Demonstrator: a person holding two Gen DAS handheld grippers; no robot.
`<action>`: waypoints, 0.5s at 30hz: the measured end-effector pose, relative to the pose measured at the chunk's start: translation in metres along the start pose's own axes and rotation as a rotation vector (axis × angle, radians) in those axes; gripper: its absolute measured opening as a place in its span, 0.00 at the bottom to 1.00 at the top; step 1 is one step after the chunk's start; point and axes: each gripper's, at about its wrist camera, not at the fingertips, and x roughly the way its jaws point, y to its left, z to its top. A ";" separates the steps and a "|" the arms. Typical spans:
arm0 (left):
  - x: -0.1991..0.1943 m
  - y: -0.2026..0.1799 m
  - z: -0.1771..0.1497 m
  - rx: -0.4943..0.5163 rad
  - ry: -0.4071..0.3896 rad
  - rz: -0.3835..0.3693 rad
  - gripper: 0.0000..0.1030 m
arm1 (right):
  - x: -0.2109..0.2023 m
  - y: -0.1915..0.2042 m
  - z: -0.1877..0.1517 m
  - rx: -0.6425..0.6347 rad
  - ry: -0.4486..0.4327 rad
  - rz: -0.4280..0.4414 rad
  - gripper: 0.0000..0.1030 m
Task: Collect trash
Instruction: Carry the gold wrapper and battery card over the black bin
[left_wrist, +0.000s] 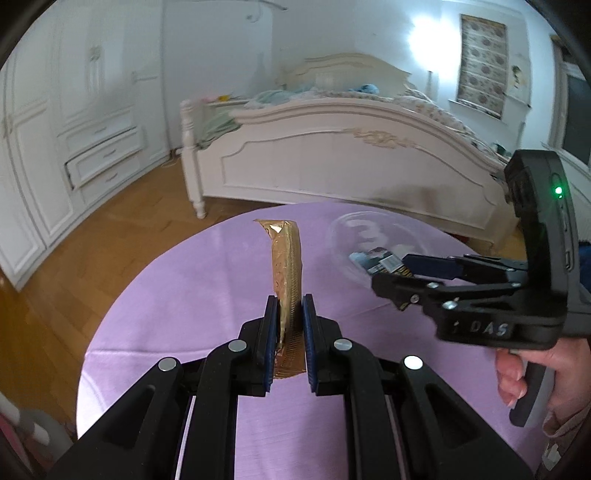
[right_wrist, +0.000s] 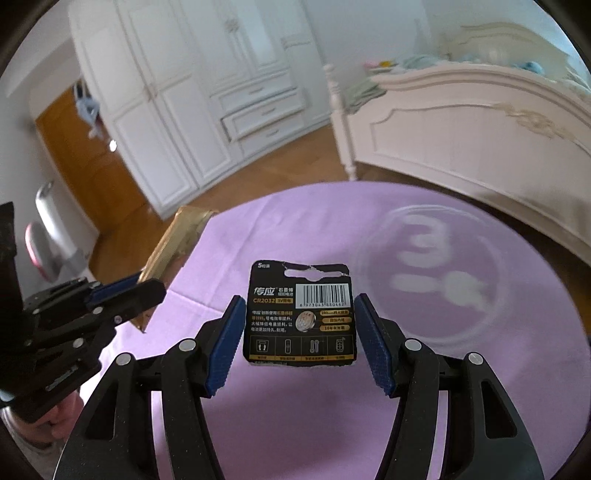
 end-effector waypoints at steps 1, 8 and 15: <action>0.001 -0.007 0.002 0.012 -0.002 -0.006 0.14 | -0.007 -0.007 -0.002 0.010 -0.010 -0.008 0.59; 0.014 -0.066 0.018 0.108 -0.005 -0.069 0.14 | -0.070 -0.084 -0.019 0.130 -0.096 -0.089 0.59; 0.033 -0.124 0.032 0.193 0.000 -0.152 0.14 | -0.113 -0.154 -0.044 0.238 -0.151 -0.164 0.59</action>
